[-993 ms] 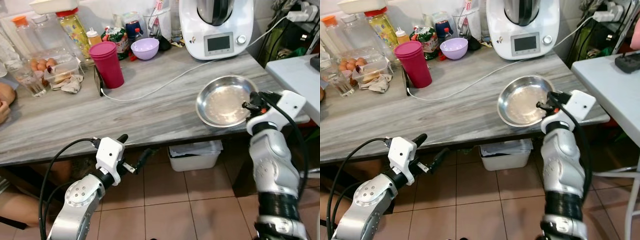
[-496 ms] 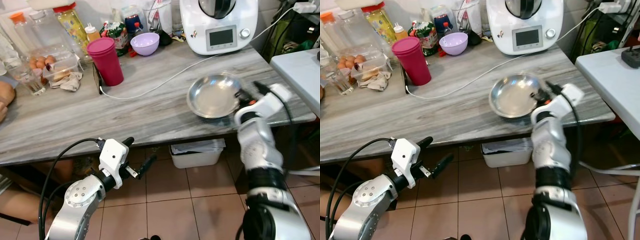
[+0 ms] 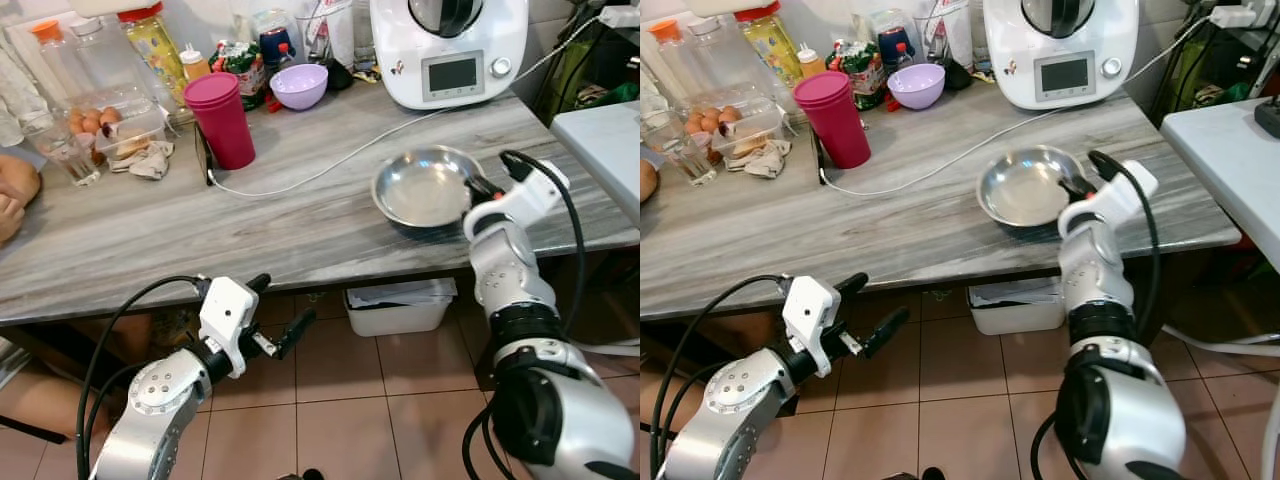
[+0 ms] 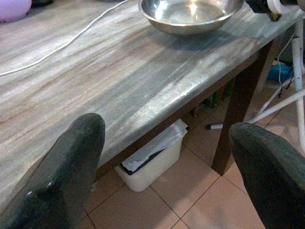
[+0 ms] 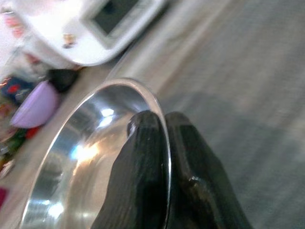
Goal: Setting the table
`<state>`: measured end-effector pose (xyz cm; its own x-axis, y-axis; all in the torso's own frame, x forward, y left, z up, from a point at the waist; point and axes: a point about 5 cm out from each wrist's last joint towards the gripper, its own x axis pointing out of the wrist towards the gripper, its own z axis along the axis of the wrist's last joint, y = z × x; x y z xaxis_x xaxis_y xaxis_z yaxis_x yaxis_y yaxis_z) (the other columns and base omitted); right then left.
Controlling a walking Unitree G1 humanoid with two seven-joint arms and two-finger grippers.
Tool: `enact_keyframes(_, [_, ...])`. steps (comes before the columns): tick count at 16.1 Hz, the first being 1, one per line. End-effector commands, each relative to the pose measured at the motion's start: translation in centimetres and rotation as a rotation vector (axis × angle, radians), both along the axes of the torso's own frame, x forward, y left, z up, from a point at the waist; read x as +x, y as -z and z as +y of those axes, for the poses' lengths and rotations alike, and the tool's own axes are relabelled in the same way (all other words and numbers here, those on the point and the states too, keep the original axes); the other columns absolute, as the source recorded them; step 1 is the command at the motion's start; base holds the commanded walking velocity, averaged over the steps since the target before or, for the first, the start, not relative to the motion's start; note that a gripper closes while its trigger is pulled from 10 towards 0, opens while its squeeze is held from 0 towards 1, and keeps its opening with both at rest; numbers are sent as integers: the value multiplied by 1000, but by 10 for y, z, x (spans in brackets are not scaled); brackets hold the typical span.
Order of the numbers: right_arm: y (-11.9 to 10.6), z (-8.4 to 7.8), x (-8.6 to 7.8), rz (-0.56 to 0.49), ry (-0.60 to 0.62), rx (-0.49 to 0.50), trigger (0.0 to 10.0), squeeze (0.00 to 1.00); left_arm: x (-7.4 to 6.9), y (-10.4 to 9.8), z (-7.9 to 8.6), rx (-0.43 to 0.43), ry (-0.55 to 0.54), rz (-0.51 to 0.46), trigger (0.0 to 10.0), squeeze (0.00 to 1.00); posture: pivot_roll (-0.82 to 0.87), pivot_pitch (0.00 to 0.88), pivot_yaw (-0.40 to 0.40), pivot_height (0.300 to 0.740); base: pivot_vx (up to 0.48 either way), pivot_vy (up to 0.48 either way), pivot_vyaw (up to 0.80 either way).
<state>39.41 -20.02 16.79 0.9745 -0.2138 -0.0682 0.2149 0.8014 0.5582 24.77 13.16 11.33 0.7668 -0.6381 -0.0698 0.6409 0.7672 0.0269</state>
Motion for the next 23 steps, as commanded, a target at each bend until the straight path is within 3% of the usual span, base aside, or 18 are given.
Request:
enact_keyframes(1, [-5,8,4,-12,-15,19,10000,0,0,-1,3,15,-6,-2,10000,0,-112,113,168,740,0,0,0])
enact_keyframes(6, [3,6,4,15,5,40,10000,0,2,-2,2,15,-3,-4,10000,0,-107,105,172,740,0,0,0])
enact_keyframes(7, [3,5,5,9,8,49,10000,573,2,-2,3,16,-6,-6,10000,0,-107,104,173,740,0,0,0])
enact_keyframes(8, [3,5,5,12,8,53,10000,988,3,-2,3,17,-7,-6,10000,0,-106,103,173,740,0,0,0])
enact_keyframes(20, [4,26,10,5,-82,93,10000,1000,1,-1,1,14,-16,-5,10000,0,-100,99,170,740,0,0,0])
enact_keyframes(22, [6,23,7,-6,-79,41,10000,1000,2,-2,1,12,-18,-9,10000,0,-100,97,163,740,0,0,0])
enact_keyframes(23, [3,18,4,-44,-71,-96,10000,1000,3,-3,2,8,-30,-16,10000,0,-102,96,159,740,0,0,0])
